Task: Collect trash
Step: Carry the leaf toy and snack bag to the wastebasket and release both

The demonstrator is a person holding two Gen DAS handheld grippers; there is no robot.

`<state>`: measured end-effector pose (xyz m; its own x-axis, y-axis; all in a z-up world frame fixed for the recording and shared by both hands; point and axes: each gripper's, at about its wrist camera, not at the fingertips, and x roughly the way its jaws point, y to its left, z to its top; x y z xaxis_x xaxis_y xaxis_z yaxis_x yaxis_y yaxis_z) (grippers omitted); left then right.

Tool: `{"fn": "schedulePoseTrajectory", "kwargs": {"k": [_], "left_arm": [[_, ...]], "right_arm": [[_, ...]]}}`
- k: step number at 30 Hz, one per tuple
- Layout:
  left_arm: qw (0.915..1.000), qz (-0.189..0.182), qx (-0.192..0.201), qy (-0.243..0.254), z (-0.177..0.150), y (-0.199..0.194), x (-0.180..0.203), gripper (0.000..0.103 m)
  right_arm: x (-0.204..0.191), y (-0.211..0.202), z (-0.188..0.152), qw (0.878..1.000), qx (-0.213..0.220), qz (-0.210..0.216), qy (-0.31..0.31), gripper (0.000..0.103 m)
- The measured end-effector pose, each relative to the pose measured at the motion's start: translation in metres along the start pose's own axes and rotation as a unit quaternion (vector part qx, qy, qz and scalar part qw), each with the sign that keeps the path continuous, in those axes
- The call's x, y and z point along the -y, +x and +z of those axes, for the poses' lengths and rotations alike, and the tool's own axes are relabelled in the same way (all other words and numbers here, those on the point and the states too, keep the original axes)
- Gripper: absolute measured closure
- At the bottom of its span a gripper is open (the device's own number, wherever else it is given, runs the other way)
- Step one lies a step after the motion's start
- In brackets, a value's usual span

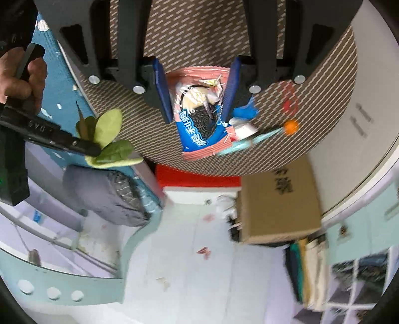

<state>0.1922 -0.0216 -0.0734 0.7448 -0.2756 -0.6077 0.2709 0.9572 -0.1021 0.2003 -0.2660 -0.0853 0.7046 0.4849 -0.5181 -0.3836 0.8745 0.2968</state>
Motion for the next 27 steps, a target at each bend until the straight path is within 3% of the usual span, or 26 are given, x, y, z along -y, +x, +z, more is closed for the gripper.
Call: {"fn": "schedulePoseTrajectory", "kwargs": {"k": [7,13,17,20,26,27], "left_arm": [[0.997,-0.061,0.008,0.047,0.029,0.028,0.081,0.063],[0.9915,-0.105,-0.01,0.075,0.036,0.063,0.147,0.063],[0.9866,-0.128,-0.042,0.092,0.032,0.1,0.187,0.063],[0.9835,-0.139,-0.07,0.092,0.025,0.124,0.205,0.063],[0.9739,-0.151,-0.114,0.125,0.005,0.166,0.25,0.063],[0.9721,-0.152,-0.12,0.133,0.002,0.173,0.258,0.063]], "right_arm": [[0.084,-0.075,-0.002,0.993,0.062,-0.066,0.081,0.089],[0.161,-0.106,-0.032,0.976,0.071,-0.128,0.163,0.089],[0.21,-0.096,-0.062,0.962,0.037,-0.167,0.212,0.089],[0.254,-0.073,-0.099,0.94,-0.006,-0.202,0.275,0.089],[0.315,-0.022,-0.164,0.91,-0.079,-0.205,0.351,0.086],[0.325,-0.011,-0.176,0.905,-0.09,-0.2,0.365,0.081]]}}
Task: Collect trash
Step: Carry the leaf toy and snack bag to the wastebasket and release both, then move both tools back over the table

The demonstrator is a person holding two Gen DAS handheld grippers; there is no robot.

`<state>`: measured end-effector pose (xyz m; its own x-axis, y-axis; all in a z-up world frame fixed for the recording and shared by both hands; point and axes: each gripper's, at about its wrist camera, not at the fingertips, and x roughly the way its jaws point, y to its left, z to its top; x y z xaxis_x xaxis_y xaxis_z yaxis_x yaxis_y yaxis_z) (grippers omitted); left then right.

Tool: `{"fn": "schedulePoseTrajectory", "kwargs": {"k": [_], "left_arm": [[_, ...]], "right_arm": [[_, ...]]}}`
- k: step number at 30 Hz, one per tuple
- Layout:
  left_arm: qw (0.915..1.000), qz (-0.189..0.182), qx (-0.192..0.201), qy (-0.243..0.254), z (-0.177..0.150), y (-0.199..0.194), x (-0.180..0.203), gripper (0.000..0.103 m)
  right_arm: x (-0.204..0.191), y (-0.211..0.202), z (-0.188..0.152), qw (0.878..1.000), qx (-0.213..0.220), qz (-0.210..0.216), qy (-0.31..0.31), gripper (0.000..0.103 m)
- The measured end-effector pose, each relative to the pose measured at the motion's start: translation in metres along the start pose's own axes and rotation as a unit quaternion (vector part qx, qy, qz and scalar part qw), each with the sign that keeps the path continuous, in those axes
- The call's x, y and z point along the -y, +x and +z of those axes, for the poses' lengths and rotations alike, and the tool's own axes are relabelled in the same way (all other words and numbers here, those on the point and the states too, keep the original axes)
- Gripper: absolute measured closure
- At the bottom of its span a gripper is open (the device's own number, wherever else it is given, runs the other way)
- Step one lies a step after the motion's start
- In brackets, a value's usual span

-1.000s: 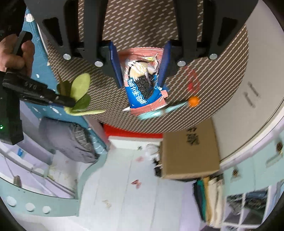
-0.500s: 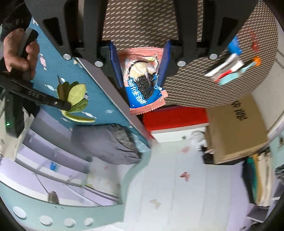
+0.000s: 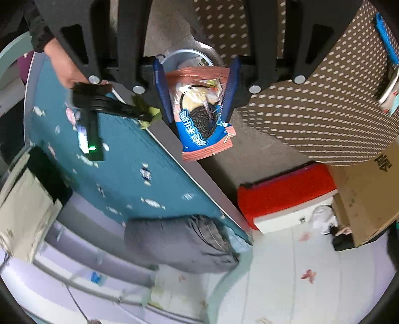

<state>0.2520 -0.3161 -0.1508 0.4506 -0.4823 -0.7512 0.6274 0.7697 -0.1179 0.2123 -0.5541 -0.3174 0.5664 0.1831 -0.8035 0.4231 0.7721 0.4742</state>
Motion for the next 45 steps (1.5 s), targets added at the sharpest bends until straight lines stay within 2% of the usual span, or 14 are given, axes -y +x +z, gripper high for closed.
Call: {"fn": "schedulePoseTrajectory", "kwargs": {"k": [1,2,3,5,7,14,20,22,23,24,31,37,45], "left_arm": [[1.0,-0.001,-0.007,0.005,0.0,0.008,0.004,0.063],[0.9998,-0.002,-0.016,0.011,0.001,0.018,0.01,0.063],[0.9996,-0.004,-0.022,0.015,-0.001,0.025,0.013,0.063],[0.9989,-0.006,-0.037,0.027,-0.001,0.042,0.022,0.063],[0.9979,-0.008,-0.053,0.036,-0.002,0.056,0.029,0.063],[0.9894,-0.017,-0.121,0.078,-0.006,0.111,0.065,0.063],[0.982,-0.031,-0.164,0.088,-0.006,0.149,0.081,0.061],[0.9803,-0.029,-0.173,0.091,-0.003,0.156,0.083,0.049],[0.9803,-0.022,-0.174,0.091,-0.002,0.158,0.082,0.028],[0.9814,-0.016,-0.17,0.088,0.0,0.158,0.081,0.015],[0.989,0.016,-0.132,0.065,0.008,0.128,0.06,0.013],[0.9938,0.037,-0.099,0.036,0.007,0.078,0.031,0.012],[0.9975,0.058,-0.038,0.016,-0.005,-0.005,-0.003,0.011]], "right_arm": [[0.007,0.01,-0.001,1.0,-0.011,-0.001,0.008,0.054],[0.014,0.018,-0.001,1.0,-0.019,-0.002,0.015,0.037],[0.021,0.025,-0.002,0.999,-0.019,-0.005,0.027,0.028],[0.032,0.028,-0.004,0.999,-0.016,0.003,0.045,0.028],[0.043,0.023,-0.005,0.998,-0.011,0.005,0.069,0.019],[0.065,-0.033,-0.005,0.995,0.053,0.009,0.089,0.016],[0.074,-0.074,-0.008,0.991,0.089,0.005,0.096,0.015],[0.072,-0.08,-0.008,0.991,0.096,0.004,0.094,0.013],[0.071,-0.083,-0.009,0.991,0.099,0.005,0.092,0.013],[0.067,-0.083,-0.008,0.991,0.101,0.006,0.091,0.012],[0.048,-0.083,-0.017,0.992,0.099,0.01,0.078,0.006],[0.014,-0.087,-0.028,0.993,0.101,0.009,0.056,0.006],[-0.051,-0.106,-0.041,0.993,0.109,0.032,0.008,0.006]]}}
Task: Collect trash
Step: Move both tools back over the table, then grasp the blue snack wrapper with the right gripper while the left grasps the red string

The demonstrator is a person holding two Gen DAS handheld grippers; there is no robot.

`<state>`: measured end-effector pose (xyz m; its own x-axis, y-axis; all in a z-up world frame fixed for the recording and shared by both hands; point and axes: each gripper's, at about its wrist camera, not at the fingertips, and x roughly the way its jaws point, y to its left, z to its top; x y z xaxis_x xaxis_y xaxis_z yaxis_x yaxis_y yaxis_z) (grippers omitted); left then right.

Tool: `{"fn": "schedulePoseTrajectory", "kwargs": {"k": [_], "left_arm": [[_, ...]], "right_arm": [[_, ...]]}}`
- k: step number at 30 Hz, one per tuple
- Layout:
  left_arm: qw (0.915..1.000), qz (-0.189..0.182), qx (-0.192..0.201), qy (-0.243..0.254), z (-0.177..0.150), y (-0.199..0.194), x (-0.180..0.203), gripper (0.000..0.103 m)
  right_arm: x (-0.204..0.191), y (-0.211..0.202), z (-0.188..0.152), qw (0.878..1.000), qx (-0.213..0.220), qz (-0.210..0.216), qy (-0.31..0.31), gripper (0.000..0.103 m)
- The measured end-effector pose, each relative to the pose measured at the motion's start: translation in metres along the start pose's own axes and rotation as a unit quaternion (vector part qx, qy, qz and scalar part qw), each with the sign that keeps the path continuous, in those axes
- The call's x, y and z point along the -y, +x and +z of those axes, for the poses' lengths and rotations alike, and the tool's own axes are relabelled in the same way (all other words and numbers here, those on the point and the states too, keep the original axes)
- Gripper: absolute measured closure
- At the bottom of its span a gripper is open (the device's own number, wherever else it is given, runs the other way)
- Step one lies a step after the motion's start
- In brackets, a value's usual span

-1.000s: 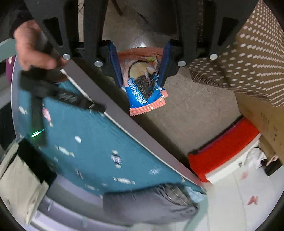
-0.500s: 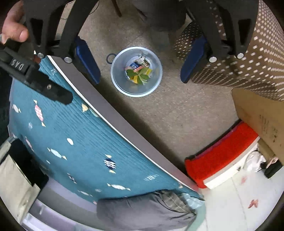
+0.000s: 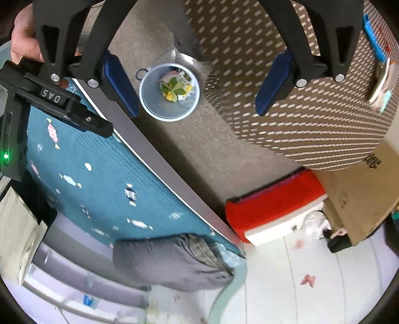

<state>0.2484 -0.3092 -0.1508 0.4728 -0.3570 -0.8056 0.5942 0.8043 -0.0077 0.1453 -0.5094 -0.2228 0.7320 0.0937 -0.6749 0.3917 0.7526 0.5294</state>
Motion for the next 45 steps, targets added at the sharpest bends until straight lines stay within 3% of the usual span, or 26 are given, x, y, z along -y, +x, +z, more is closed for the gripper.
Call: {"fn": "schedulePoseTrajectory", "kwargs": {"k": [12,17,19,28,37,45], "left_arm": [[0.9933,0.031,0.095,-0.058,-0.034,-0.102,-0.07,0.011],[0.9854,0.044,0.13,-0.1,-0.055,-0.134,-0.106,0.01],[0.9826,0.05,0.135,-0.117,-0.064,-0.14,-0.119,0.01],[0.9632,0.11,0.121,-0.213,-0.125,-0.151,-0.199,0.01],[0.936,0.165,0.102,-0.294,-0.185,-0.152,-0.276,0.01],[0.9232,0.193,0.072,-0.325,-0.214,-0.134,-0.336,0.01]], "right_arm": [[-0.12,-0.023,-0.019,0.993,-0.002,0.034,-0.112,0.006],[-0.17,-0.024,-0.031,0.983,-0.005,0.029,-0.183,0.006],[-0.196,-0.022,-0.041,0.973,-0.011,0.023,-0.229,0.006],[-0.278,-0.008,-0.082,0.935,-0.042,0.052,-0.348,0.006],[-0.325,0.035,-0.117,0.914,-0.093,0.06,-0.39,0.006],[-0.357,0.084,-0.16,0.898,-0.139,0.082,-0.409,0.006]]}}
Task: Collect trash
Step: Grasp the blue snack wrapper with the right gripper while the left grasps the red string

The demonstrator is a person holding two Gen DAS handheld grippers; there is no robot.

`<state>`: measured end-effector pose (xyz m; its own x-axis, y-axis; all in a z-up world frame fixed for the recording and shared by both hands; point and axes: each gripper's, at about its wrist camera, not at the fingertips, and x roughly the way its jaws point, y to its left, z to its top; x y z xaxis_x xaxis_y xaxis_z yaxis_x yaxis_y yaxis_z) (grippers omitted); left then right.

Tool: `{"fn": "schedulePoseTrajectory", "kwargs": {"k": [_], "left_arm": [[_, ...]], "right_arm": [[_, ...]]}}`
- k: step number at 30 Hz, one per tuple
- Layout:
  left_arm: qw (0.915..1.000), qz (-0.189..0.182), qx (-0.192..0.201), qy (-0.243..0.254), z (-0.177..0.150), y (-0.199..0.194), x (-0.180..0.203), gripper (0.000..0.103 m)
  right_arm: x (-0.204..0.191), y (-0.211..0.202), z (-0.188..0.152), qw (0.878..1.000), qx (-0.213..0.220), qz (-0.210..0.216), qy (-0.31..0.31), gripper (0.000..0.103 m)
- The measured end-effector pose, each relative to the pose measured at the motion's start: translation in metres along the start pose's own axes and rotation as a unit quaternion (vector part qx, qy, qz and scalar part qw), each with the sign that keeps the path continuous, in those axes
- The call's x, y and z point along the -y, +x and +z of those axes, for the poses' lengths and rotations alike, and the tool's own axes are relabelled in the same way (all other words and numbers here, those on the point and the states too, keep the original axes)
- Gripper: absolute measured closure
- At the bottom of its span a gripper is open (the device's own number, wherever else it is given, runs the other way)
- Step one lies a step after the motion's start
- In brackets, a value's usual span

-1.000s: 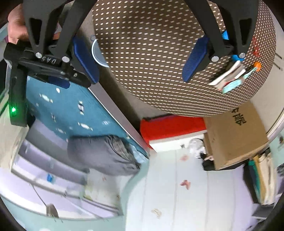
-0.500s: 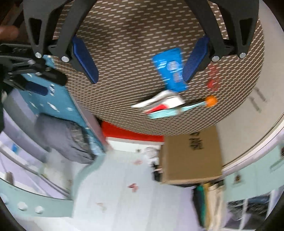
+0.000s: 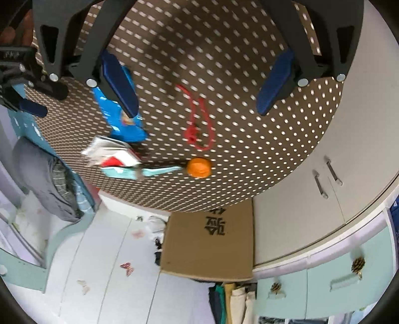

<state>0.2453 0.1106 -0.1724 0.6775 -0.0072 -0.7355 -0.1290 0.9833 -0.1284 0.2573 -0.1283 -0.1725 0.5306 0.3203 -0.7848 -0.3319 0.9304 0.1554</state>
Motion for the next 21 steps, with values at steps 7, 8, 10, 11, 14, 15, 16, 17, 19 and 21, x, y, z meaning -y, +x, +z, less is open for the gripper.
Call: {"fn": "schedulePoseTrajectory", "kwargs": {"k": [7,8,10,11,14,15,16,17,19,21], "left_arm": [[0.9986,-0.01,-0.031,0.042,0.02,0.039,0.0,0.01],[0.9979,-0.008,-0.037,0.052,0.02,0.044,0.003,0.01],[0.9967,-0.012,-0.041,0.069,0.021,0.053,0.006,0.018],[0.9963,-0.009,-0.043,0.074,0.022,0.054,0.008,0.025],[0.9943,-0.015,-0.038,0.099,0.024,0.054,0.016,0.055],[0.9933,-0.017,-0.039,0.107,0.024,0.053,0.018,0.069],[0.9926,-0.023,-0.04,0.112,0.023,0.052,0.018,0.078],[0.9922,-0.032,-0.044,0.112,0.024,0.052,0.018,0.094],[0.9927,-0.052,-0.05,0.096,0.021,0.047,0.013,0.095],[0.994,-0.051,-0.043,0.086,0.014,0.039,0.008,0.096]], "right_arm": [[-0.019,0.025,0.006,1.0,0.003,0.015,-0.009,0.006],[-0.021,0.027,0.007,1.0,0.003,0.016,-0.011,0.006],[-0.027,0.032,0.008,1.0,0.005,0.021,-0.017,0.007],[-0.03,0.033,0.009,1.0,0.002,0.019,-0.02,0.007],[-0.041,0.039,0.012,0.999,0.006,0.023,-0.035,0.007],[-0.045,0.042,0.014,0.999,0.007,0.025,-0.037,0.007],[-0.048,0.045,0.016,0.999,0.009,0.026,-0.037,0.008],[-0.049,0.047,0.018,0.999,0.012,0.027,-0.036,0.01],[-0.055,0.052,0.022,0.999,0.014,0.029,-0.036,0.022],[-0.061,0.058,0.023,0.999,0.012,0.029,-0.044,0.041]]}}
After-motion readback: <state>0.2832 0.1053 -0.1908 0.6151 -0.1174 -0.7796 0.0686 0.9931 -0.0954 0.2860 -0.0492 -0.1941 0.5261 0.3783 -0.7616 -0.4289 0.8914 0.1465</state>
